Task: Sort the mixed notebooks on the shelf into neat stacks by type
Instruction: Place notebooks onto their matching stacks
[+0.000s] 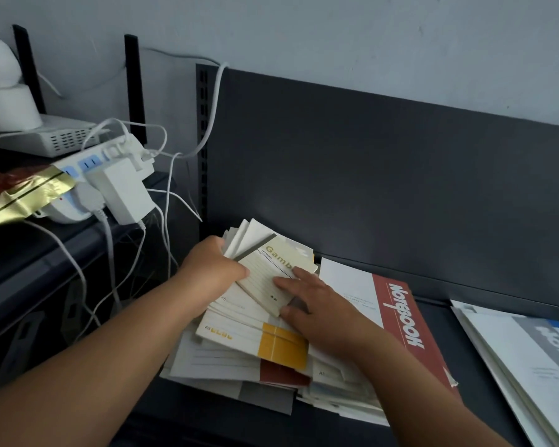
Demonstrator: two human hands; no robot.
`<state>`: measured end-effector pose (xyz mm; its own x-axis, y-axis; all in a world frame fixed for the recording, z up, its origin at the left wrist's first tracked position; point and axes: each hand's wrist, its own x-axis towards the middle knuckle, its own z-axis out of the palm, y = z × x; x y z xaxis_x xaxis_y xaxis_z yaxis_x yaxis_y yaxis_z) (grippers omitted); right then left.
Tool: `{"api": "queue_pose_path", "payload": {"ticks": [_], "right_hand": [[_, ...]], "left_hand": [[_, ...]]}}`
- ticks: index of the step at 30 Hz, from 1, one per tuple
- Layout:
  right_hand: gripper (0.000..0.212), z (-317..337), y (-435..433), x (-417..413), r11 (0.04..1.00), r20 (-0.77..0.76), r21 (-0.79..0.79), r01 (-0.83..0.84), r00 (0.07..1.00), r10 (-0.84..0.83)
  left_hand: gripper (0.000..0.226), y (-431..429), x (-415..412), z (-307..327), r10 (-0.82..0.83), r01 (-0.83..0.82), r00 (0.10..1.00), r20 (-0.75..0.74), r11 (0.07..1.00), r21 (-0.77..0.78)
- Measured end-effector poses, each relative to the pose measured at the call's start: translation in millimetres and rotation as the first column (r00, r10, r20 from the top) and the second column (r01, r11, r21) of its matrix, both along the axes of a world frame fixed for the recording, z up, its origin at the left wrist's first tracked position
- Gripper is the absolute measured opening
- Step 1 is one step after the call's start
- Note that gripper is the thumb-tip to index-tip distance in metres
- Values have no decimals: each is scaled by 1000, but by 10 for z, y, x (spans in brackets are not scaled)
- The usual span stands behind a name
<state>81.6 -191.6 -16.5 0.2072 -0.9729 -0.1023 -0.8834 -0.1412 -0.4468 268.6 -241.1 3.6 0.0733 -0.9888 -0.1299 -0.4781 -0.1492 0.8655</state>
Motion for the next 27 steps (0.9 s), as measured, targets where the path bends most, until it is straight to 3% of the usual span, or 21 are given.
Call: {"api": "queue_pose_path", "payload": {"ticks": [4,6,12,17,19,23,27], "right_hand": [[52,3,31,34,1000,-14,-12,11,1000,-11],[51,8,41,46,1000,-25,-11,12,1000,-13],[53,3,57,56,1000,17,-4,19,1000,-19],[51,86,67,67,997,81,-71,36,996,-31],[48,113,54,88,984,224,-124,126,970,-96],[56,173,-12,132,913,551,-118,390,791,-266],[62,345,-40,192,878,802,217,427,435,-409]], "left_hand": [[58,29,-22,-40,-43,42,999,-5,998,-46],[49,30,-20,-53,-41,40,999,-20,998,-38],[29,75,1,-13,-21,44,956,-292,996,75],[31,144,11,-15,-85,71,955,-284,996,-61],[34,145,74,39,-99,63,957,-273,988,-139],[35,143,239,240,-94,9,914,-395,977,-214],[35,183,230,373,-116,-9,836,-536,974,-225]]}}
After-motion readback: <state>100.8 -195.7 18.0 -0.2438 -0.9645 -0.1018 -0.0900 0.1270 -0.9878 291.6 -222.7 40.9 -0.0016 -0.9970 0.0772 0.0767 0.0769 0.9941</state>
